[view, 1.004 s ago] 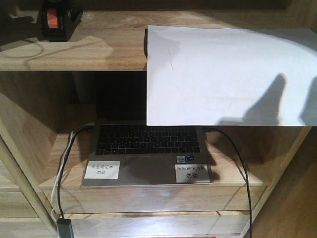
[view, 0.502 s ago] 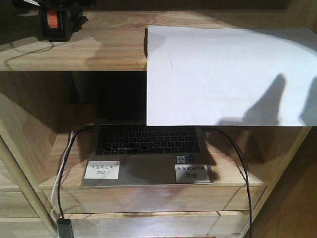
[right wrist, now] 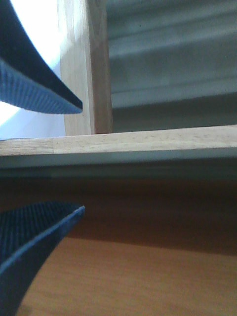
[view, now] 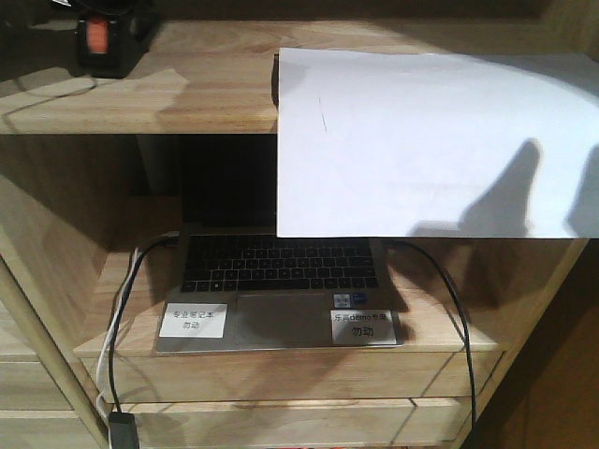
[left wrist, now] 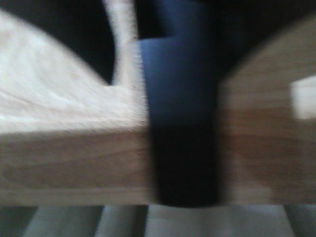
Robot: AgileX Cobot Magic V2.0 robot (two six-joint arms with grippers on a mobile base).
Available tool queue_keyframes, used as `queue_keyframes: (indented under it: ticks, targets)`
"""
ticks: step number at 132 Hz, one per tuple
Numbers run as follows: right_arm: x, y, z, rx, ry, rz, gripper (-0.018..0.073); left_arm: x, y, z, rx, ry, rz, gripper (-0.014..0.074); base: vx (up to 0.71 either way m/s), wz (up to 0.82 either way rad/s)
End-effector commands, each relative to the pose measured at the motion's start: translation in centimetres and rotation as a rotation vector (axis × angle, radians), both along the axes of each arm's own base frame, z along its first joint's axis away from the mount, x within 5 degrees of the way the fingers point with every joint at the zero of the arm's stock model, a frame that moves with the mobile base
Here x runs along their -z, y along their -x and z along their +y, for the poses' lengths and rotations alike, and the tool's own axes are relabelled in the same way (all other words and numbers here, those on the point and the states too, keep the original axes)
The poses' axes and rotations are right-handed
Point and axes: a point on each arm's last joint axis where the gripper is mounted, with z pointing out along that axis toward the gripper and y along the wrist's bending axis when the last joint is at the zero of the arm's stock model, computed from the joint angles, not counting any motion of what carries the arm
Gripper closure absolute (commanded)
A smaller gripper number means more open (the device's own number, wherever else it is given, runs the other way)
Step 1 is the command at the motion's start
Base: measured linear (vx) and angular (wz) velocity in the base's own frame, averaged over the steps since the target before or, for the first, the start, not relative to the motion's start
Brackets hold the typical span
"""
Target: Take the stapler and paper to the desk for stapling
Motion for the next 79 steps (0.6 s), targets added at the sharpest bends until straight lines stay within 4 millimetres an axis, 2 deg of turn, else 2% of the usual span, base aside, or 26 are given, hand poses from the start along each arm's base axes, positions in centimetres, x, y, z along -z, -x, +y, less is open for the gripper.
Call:
queue_keyframes:
  ticks: [1,4,26,42,64,79]
  targets:
    - [-1.4,0.2,0.0,0.005,0.021,-0.091,0.0181,-3.0,1.3,0.3,0.017,0.053,-0.141,0.0563,0.00,0.00]
    - [-1.4,0.2,0.0,0.005,0.021,-0.091,0.0181,-3.0,1.3,0.3,0.017,0.052,-0.140,0.0605,0.00,0.00]
    - [-1.4,0.2,0.0,0.005,0.021,-0.091,0.0181,-3.0,1.4,0.4,0.020,0.045,-0.138,0.0604,0.00,0.00]
    - [-1.4,0.2,0.0,0.005,0.021,-0.091,0.0181,-4.1,2.4,0.8,0.039,0.029,-0.179,0.0604,0.00,0.00]
    - [-1.4,0.2,0.0,0.005,0.021,-0.091,0.0181,-6.8,5.3,1.8,0.075,0.021,-0.286,0.0604,0.00,0.00]
    - [-1.4,0.2,0.0,0.005,0.021,-0.091,0.0181,-7.8,7.8,2.2,0.135,0.045,-0.340,0.0604,0.00,0.00]
